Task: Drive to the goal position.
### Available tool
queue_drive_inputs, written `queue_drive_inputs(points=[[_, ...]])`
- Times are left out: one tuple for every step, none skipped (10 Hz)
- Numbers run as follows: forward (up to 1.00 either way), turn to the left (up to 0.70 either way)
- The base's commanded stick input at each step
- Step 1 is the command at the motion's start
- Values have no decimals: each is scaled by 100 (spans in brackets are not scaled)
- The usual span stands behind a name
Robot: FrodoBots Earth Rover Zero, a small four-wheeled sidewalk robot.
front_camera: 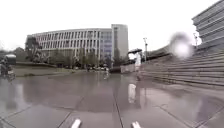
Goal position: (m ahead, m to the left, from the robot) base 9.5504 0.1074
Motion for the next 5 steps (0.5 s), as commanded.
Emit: queue_drive_inputs(points=[[70, 0], [70, 0], [70, 0], [70, 0], [70, 0]])
